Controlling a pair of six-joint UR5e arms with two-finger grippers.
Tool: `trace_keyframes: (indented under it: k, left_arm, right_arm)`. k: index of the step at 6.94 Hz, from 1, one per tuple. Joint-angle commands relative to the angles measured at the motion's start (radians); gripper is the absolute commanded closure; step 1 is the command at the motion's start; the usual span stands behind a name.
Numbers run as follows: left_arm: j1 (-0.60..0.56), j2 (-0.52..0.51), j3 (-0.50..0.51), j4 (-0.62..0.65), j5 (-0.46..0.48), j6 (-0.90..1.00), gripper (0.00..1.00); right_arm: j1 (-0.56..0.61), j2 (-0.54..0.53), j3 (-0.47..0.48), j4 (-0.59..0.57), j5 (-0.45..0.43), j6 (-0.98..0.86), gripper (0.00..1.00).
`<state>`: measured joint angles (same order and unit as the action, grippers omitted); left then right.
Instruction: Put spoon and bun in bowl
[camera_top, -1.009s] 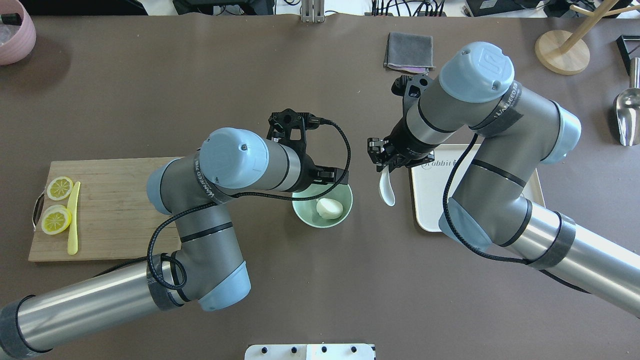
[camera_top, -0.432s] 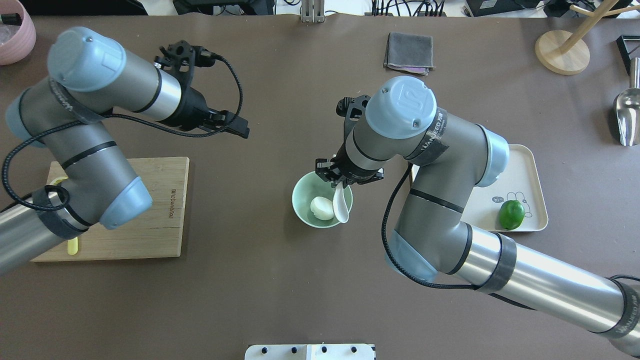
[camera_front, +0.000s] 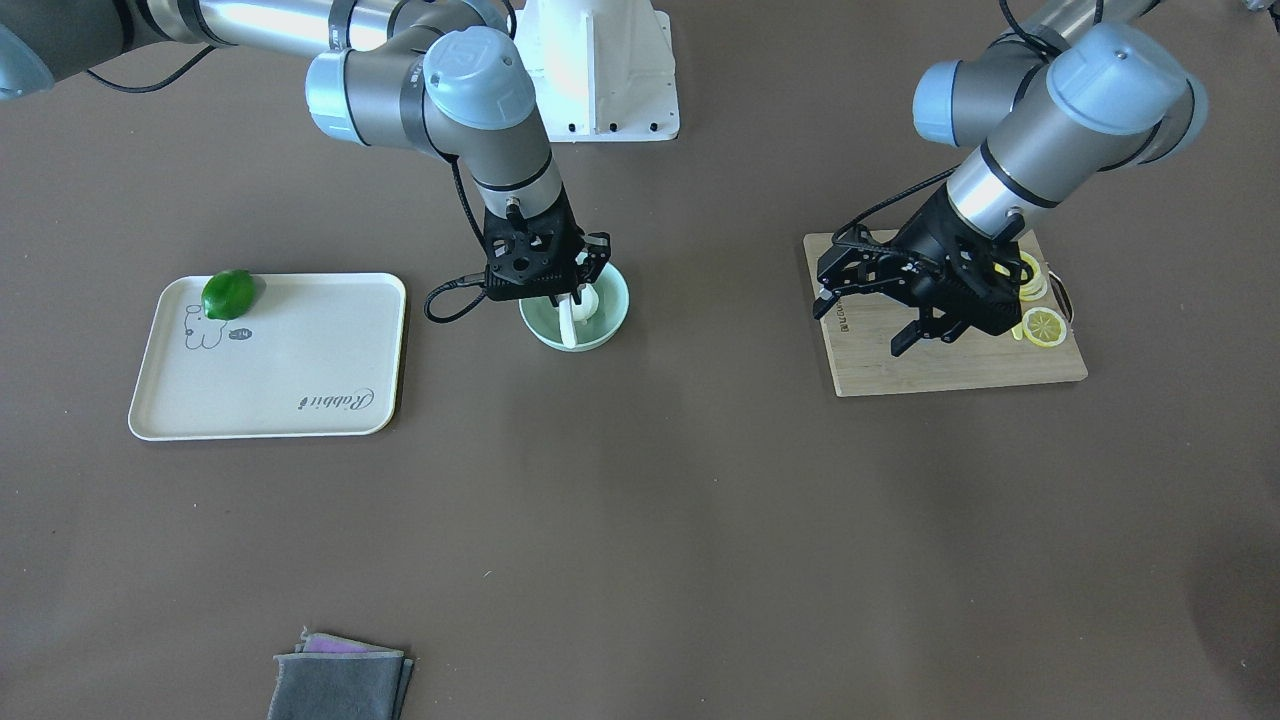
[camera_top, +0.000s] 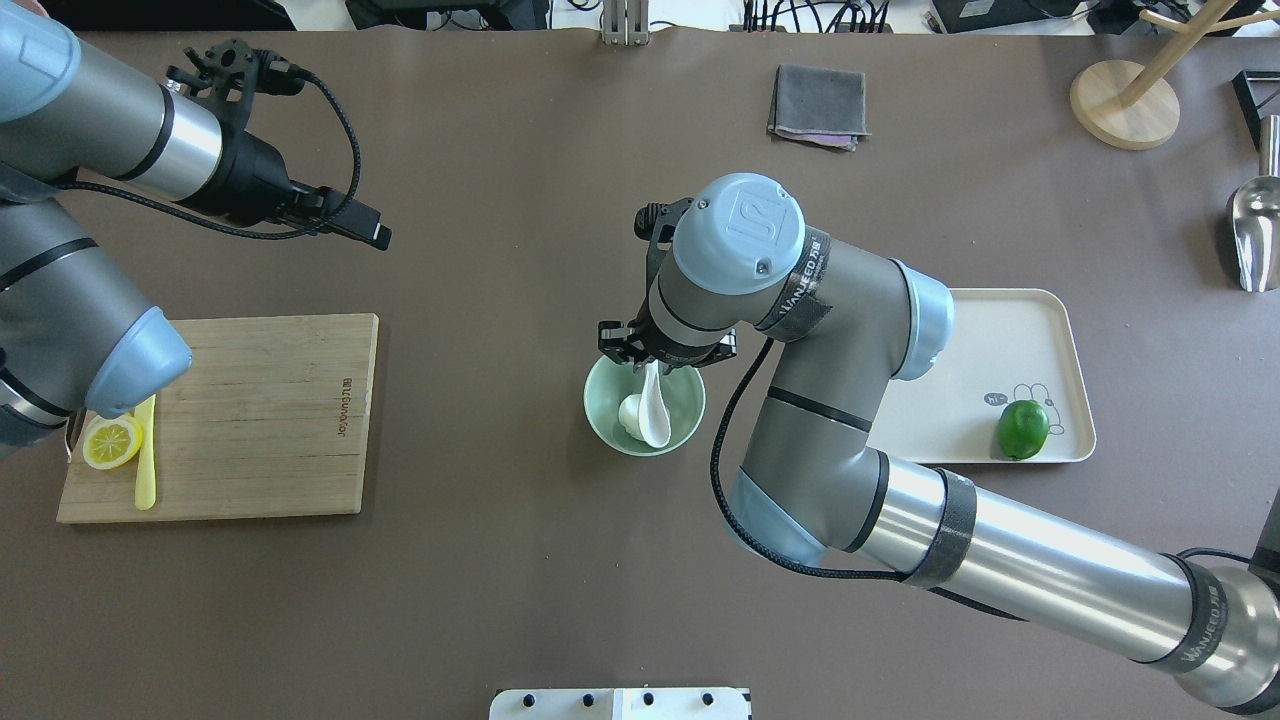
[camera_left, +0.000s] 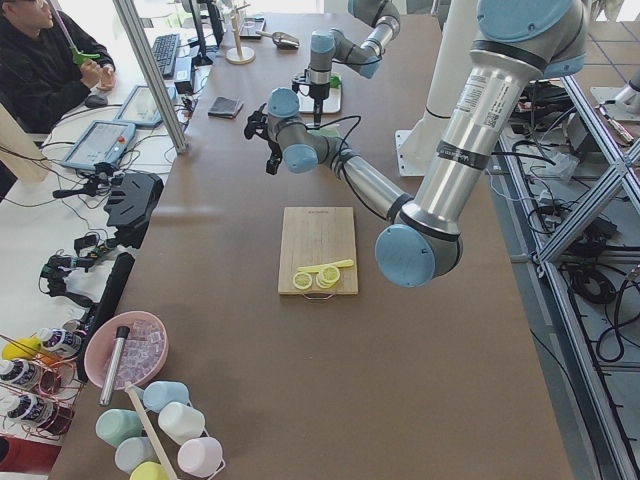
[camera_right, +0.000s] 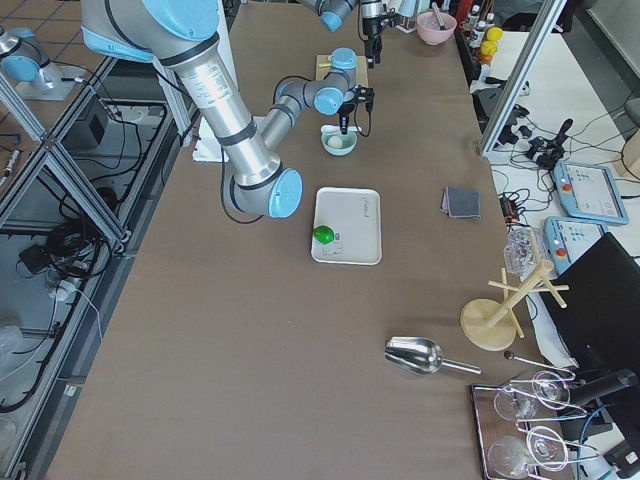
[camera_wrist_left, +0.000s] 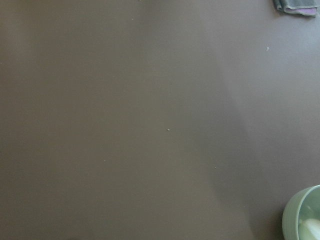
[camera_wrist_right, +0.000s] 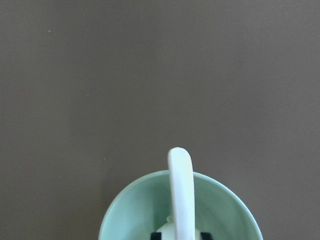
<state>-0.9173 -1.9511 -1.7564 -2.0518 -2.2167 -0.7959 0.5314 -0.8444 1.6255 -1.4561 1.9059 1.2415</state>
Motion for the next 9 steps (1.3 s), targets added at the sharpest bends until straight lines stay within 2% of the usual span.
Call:
trace_keyframes:
  k: [1, 3, 4, 6, 7, 8, 9]
  left_arm:
    - [-0.006, 0.032, -0.003, -0.014, 0.0, 0.03, 0.02]
    - [-0.058, 0.088, -0.008, -0.028, 0.0, 0.206, 0.02]
    - [-0.099, 0.116, -0.012, -0.027, -0.006, 0.239, 0.02]
    - [-0.257, 0.167, -0.008, -0.016, -0.067, 0.25, 0.02]
    - [-0.332, 0.22, -0.011, -0.021, -0.108, 0.37, 0.02]
    - [-0.419, 0.263, -0.002, -0.008, -0.107, 0.508, 0.02]
    - [-0.48, 0.32, 0.015, 0.002, -0.106, 0.524, 0.02]
  right_arm:
    - [0.016, 0.004, -0.006, 0.0, -0.022, -0.025, 0.0]
    - [0.095, -0.019, 0.031, -0.015, 0.049, -0.04, 0.0]
    - [0.164, -0.092, 0.093, -0.015, 0.123, -0.116, 0.0]
    - [0.255, -0.337, 0.288, -0.013, 0.195, -0.386, 0.0]
    - [0.298, -0.434, 0.344, -0.009, 0.226, -0.448, 0.0]
    - [0.356, -0.54, 0.39, -0.003, 0.269, -0.474, 0.0]
    - [0.445, -0.639, 0.41, 0.002, 0.324, -0.481, 0.0]
